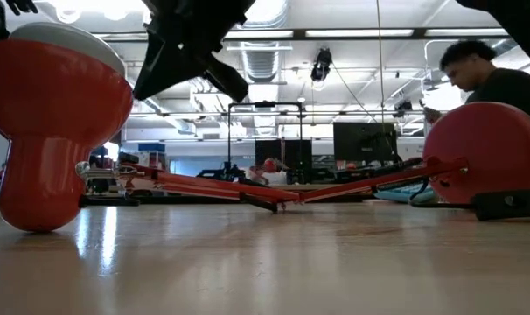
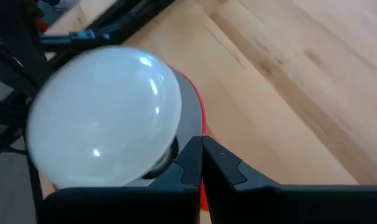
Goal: Screw lightbulb
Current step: Insert the lightbulb into the orange desk lamp
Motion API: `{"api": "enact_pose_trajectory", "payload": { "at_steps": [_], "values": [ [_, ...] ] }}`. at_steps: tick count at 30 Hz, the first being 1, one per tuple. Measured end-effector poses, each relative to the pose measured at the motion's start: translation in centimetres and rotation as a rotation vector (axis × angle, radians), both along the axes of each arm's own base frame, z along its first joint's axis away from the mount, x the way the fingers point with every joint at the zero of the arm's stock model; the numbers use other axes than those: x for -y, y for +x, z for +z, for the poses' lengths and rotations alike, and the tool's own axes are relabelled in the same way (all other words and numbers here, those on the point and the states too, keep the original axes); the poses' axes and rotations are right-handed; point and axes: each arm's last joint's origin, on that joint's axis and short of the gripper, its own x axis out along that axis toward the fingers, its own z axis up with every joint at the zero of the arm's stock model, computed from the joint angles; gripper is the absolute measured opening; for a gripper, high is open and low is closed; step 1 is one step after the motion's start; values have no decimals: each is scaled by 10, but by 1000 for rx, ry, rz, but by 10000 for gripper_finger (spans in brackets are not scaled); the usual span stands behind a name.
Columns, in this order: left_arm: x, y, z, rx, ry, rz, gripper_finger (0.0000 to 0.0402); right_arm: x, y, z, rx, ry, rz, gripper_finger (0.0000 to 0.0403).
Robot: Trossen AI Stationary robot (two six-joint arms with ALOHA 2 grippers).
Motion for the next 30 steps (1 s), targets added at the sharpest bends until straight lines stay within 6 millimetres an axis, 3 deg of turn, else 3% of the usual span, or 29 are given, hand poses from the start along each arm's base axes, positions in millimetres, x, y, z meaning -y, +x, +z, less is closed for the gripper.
{"api": "enact_pose_trajectory", "payload": {
  "at_steps": [14, 22, 30],
  "values": [
    [-14, 2, -1, 6, 98, 45, 0, -20, -1, -1, 14, 62, 43, 0],
    [-28, -3, -1, -26, 166, 83, 0, -42, -4, 16, 59, 91, 92, 0],
    [-32, -13, 7, -52, 55, 49, 0, -35, -8, 20, -4, 80, 100, 0]
  ]
}}
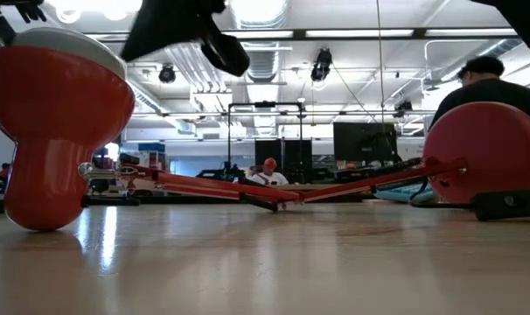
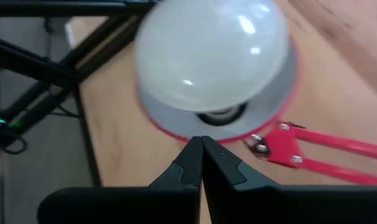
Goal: Screw lightbulb
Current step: Insert the lightbulb into the orange desk lamp
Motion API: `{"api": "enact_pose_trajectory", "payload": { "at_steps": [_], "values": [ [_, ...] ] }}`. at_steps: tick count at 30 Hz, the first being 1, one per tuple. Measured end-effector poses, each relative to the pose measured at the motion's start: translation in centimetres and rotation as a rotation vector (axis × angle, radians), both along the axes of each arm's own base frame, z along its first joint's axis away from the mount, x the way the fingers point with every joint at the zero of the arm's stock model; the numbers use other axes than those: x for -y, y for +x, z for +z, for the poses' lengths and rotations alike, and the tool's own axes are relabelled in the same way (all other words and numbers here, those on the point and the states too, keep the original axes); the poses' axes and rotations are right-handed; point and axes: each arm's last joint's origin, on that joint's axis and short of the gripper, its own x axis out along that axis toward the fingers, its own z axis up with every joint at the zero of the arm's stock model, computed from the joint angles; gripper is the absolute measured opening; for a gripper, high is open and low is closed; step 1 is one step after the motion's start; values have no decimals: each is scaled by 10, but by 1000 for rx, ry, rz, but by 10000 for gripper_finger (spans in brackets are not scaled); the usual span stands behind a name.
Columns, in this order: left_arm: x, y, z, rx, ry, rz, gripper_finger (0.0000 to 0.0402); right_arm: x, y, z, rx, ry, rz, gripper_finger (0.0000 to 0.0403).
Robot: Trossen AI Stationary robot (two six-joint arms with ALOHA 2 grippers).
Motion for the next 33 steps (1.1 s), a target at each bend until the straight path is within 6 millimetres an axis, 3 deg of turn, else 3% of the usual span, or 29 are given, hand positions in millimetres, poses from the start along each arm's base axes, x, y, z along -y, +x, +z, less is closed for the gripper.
{"api": "enact_pose_trajectory", "payload": {
  "at_steps": [6, 15, 25, 33],
  "values": [
    [16, 1, 8, 45, -85, -65, 0, 20, 2, -4, -23, -77, -52, 0],
    [29, 12, -4, 57, -9, -42, 0, 37, 9, -12, 2, -137, -95, 0],
    [19, 16, -7, 61, 51, -17, 0, 28, 10, -10, 30, -103, -76, 0],
    [7, 8, -8, 12, 112, -10, 0, 6, 6, -6, 32, -53, -60, 0]
  ]
}}
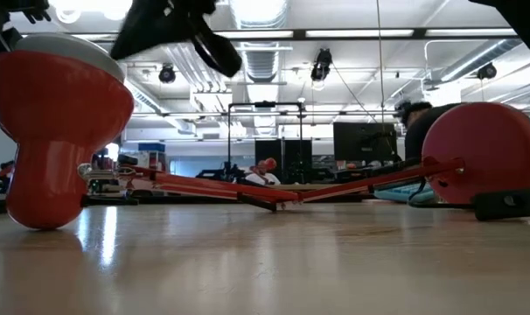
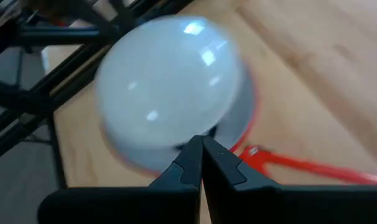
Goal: Screw lightbulb
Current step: Insert the lightbulb into the orange desk lamp
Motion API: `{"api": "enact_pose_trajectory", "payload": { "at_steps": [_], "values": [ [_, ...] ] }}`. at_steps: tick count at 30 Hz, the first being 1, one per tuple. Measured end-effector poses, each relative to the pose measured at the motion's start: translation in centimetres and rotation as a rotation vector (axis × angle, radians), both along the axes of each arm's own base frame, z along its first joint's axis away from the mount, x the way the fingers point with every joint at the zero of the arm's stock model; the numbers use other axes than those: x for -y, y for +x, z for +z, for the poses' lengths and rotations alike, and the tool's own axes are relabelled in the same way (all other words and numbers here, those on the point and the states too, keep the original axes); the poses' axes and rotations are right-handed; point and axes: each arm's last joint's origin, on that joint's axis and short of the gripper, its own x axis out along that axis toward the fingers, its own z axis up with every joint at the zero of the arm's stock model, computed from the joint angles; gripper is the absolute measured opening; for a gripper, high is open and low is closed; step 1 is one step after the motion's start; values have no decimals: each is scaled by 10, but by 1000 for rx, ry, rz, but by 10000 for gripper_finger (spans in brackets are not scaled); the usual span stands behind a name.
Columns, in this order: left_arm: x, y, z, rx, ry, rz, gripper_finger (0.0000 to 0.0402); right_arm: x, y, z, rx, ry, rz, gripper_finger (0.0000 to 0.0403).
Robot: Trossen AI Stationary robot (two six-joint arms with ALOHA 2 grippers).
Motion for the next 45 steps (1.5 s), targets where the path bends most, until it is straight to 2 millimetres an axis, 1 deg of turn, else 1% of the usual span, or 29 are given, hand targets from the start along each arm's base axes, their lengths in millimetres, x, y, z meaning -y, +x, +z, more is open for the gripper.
{"api": "enact_pose_trajectory", "payload": {
  "at_steps": [4, 8, 11, 15, 21, 24, 27, 29, 36, 42, 45],
  "values": [
    [-9, -8, 2, -12, 7, 22, 0, -12, -2, 8, 18, 43, 57, 0],
    [-13, -14, 5, -39, -64, 11, 0, -12, -2, 12, 25, 50, 65, 0],
    [-11, -17, 6, -52, -112, -16, 0, -5, 0, 12, 25, 34, 46, 0],
    [2, -14, 9, -7, -181, -63, 0, 9, 1, 9, 0, 16, 10, 0],
    [17, -6, 3, 10, -151, -69, 0, 24, 3, 8, 7, -61, -29, 0],
    [20, -3, 2, 28, -129, -70, 0, 31, 8, 0, -2, -77, -39, 0],
    [18, -3, 3, 55, -110, -56, 0, 34, 13, -13, -20, -67, -45, 0],
    [17, -3, 3, 62, -102, -45, 0, 32, 15, -17, -21, -46, -32, 0],
    [5, -4, 4, 54, -72, -1, 0, 17, 13, -16, -13, -20, -19, 0],
    [-9, -6, 0, 16, 8, 42, 0, -1, 8, -8, 4, 25, 14, 0],
    [-14, -7, -2, 0, 22, 49, 0, -7, 4, -4, 1, 24, 25, 0]
  ]
}}
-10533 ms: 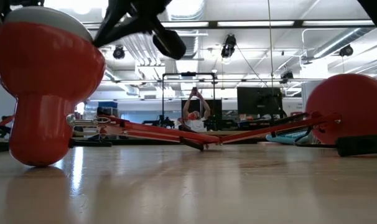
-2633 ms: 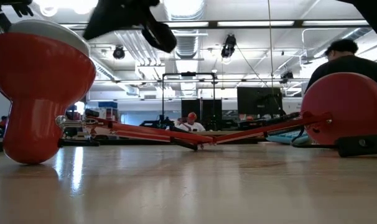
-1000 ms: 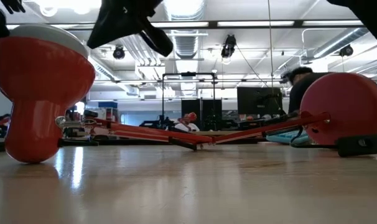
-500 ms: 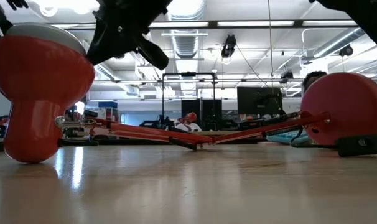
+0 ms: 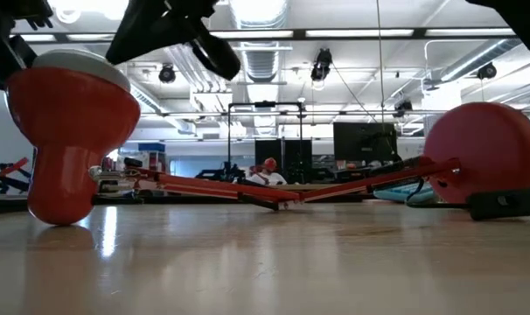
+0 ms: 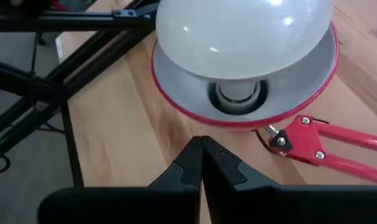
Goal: Screw lightbulb
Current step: Insert the lightbulb into the orange desk lamp
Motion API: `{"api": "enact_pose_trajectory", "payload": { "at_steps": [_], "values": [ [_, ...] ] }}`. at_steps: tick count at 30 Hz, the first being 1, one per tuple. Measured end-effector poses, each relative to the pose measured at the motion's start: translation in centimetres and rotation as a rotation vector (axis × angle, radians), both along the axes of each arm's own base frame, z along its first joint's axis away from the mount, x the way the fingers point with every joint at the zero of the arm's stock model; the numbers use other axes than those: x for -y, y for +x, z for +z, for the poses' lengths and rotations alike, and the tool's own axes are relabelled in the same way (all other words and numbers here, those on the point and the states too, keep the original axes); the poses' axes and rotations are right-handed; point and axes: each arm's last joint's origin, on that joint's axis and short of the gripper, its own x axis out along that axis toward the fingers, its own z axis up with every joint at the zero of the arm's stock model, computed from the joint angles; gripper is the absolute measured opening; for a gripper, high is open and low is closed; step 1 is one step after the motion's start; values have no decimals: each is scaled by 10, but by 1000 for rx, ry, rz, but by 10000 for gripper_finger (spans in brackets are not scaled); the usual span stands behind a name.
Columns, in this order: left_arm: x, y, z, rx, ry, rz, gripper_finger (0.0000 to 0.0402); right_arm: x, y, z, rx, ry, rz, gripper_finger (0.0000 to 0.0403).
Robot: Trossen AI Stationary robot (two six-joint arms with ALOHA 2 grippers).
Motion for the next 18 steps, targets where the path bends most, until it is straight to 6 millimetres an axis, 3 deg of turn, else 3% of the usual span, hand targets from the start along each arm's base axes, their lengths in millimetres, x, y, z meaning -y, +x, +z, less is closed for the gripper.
{"api": "enact_pose_trajectory", "payload": {
  "at_steps": [6, 18],
  "values": [
    [0, -4, 7, -33, -111, -50, 0, 5, -6, 5, -27, -29, -10, 0],
    [1, -5, 14, 6, -104, -57, 0, 62, 11, -3, 8, -122, -130, 0]
  ]
}}
